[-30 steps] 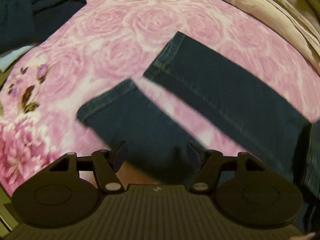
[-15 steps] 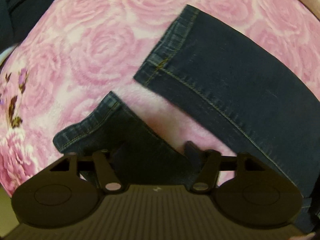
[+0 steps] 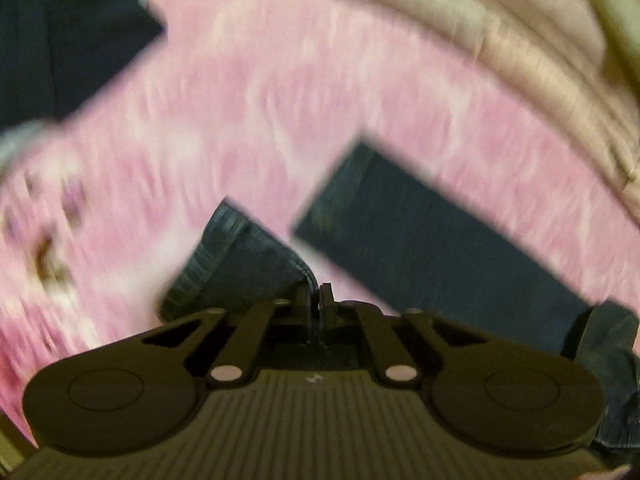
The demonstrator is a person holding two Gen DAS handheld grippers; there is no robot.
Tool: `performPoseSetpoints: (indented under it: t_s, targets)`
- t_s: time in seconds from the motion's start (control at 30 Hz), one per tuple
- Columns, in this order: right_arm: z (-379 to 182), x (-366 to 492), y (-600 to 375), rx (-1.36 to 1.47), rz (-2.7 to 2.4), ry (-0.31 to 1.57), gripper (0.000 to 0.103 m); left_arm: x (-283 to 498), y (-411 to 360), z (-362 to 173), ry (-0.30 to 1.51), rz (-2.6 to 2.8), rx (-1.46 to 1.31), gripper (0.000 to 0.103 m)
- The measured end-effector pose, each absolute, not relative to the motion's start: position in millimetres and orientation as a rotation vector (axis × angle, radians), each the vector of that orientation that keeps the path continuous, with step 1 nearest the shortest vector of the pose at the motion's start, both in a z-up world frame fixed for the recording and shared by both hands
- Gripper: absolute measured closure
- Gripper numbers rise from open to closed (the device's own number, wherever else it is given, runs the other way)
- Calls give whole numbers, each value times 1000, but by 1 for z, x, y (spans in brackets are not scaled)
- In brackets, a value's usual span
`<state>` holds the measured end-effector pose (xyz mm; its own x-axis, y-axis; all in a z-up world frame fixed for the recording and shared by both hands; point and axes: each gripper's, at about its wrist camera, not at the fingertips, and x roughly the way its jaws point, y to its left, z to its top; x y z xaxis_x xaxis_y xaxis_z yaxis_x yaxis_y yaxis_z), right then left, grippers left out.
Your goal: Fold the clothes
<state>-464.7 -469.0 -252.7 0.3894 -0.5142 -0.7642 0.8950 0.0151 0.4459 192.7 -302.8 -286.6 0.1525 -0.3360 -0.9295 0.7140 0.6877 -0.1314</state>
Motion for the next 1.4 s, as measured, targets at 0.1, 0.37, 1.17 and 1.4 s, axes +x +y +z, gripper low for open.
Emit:
performPoseSetpoints:
  t_s: [0.1,0.37,1.17,1.4]
  targets:
    - [-224,-452,-491,1076,-1114,377,91,216,-312,-223,1051,-795,283,99]
    - [-120,-483,-492,1020,-916,-245,92,241,-237,-79,760,-807,-36,99]
    - [-367,-603,-323,1554,-1477,235,38,146,-59,-351,1280,-470,163,63]
    - [-371,-597,-331,1413,-1457,218,38,168,-57,-379,1289,-390,38,68]
